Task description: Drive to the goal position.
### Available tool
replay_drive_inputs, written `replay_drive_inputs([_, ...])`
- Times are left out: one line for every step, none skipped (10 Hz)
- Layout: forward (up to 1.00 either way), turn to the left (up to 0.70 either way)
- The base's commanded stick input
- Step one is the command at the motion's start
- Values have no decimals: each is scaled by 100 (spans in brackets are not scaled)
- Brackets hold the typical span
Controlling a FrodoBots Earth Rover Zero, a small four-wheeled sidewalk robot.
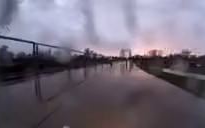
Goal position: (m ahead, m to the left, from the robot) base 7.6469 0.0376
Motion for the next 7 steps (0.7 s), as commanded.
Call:
replay_drive_inputs([70, 0])
replay_drive_inputs([70, 0])
replay_drive_inputs([70, -11])
replay_drive_inputs([70, -29])
replay_drive_inputs([70, -35])
replay_drive_inputs([70, -35])
replay_drive_inputs([70, -23])
